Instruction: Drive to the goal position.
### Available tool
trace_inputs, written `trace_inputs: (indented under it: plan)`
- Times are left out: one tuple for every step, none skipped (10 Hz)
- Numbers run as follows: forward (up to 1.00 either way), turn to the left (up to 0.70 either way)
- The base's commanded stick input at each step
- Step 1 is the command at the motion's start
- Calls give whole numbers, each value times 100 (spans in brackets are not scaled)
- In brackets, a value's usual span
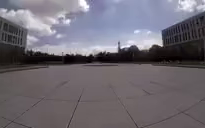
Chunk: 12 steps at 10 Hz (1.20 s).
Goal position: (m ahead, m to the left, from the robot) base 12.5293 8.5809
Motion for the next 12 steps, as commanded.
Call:
trace_inputs:
  plan:
    - [5,0]
    - [5,0]
    - [6,0]
    - [6,0]
    - [5,0]
    - [6,0]
    - [6,0]
    - [5,0]
    - [5,0]
    - [6,0]
    - [5,0]
    - [5,0]
